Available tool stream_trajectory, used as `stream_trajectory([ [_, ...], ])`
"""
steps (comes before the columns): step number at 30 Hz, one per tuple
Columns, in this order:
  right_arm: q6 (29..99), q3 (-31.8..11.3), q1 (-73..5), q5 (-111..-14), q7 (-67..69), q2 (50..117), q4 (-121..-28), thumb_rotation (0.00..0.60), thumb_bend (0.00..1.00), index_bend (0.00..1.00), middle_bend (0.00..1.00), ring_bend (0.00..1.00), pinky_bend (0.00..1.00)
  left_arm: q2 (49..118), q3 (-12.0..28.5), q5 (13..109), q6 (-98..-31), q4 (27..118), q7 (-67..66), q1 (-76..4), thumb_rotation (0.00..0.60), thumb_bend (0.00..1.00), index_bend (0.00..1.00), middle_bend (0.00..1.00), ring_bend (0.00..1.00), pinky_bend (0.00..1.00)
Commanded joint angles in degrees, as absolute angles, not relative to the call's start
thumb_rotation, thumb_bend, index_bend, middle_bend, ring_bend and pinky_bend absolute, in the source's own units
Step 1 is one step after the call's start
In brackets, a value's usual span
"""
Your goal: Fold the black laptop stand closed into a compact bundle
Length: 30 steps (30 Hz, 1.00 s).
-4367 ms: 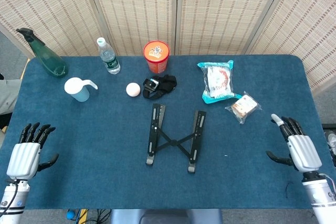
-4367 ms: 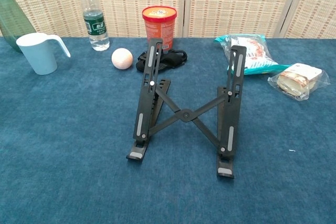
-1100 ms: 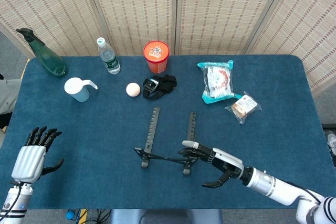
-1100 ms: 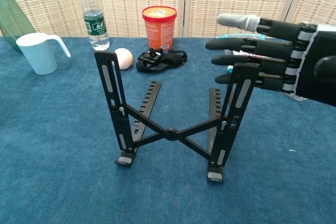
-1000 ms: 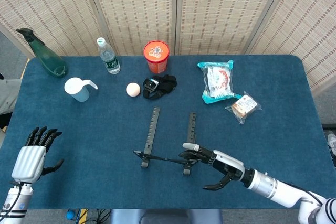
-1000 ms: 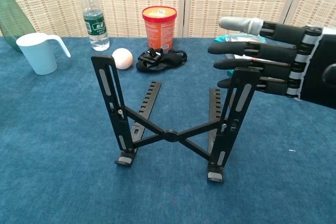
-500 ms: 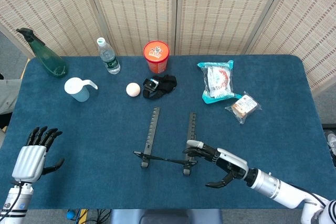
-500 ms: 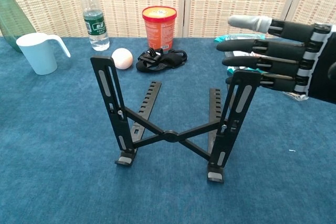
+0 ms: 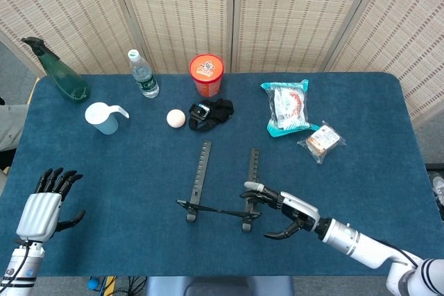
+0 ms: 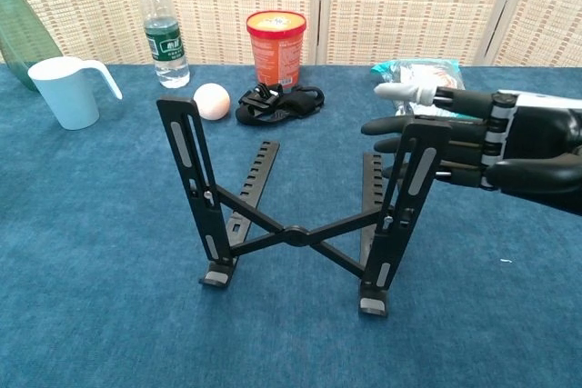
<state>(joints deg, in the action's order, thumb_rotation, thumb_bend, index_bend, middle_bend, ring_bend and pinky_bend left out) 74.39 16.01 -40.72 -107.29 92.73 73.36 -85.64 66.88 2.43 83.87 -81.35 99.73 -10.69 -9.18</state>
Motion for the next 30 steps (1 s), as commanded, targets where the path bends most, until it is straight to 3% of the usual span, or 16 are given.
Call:
stream_trajectory([
  [1,73.62,16.05,-40.97,-107.03,93.14,74.38,-84.92,0.600,0.15,0.00,0.15,0.06,0.10,66.88,2.36,83.96,-81.32,99.75,-10.71,-9.19,0.600,0.19,0.17,0.14,0.06,0.00],
  [30,71.34,18.96,-39.88,-104.83,104.01,81.75,-79.33,0.600,0.15,0.00,0.15,0.06,0.10,66.71,2.15,84.00,-81.18,100.18,-10.79,-9.07,0.600,0.19,0.17,0.14,0.06,0.00],
])
